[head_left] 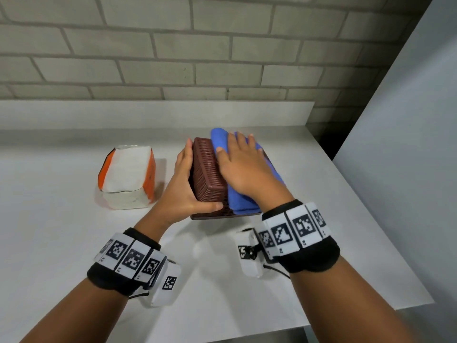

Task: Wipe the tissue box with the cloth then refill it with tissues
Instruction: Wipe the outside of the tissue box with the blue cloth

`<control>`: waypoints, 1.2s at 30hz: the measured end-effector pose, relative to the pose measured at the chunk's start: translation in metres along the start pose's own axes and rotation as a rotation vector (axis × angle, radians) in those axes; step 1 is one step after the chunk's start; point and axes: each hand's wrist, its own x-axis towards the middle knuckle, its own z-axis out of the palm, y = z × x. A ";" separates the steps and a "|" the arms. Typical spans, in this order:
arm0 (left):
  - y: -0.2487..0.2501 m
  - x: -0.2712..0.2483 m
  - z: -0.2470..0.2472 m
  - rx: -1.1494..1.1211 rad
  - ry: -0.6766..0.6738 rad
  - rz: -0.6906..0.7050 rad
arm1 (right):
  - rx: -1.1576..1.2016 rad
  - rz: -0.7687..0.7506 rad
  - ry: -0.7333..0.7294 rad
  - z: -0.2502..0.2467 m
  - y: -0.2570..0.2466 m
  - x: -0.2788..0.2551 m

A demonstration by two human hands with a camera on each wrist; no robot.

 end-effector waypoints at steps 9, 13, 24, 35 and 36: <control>-0.002 0.009 -0.002 -0.058 0.021 -0.010 | 0.033 -0.071 -0.039 -0.006 0.001 0.031; -0.003 0.012 -0.011 -0.222 0.024 -0.092 | 0.049 0.015 -0.105 -0.019 0.029 0.055; -0.003 0.021 -0.017 -0.605 0.105 -0.239 | 1.229 0.219 -0.325 -0.032 0.075 0.046; 0.005 0.032 -0.034 -0.767 0.080 -0.468 | 1.440 0.081 -0.235 0.002 0.066 0.017; 0.004 0.034 -0.035 -0.785 0.102 -0.497 | 1.451 0.109 -0.235 0.002 0.065 0.015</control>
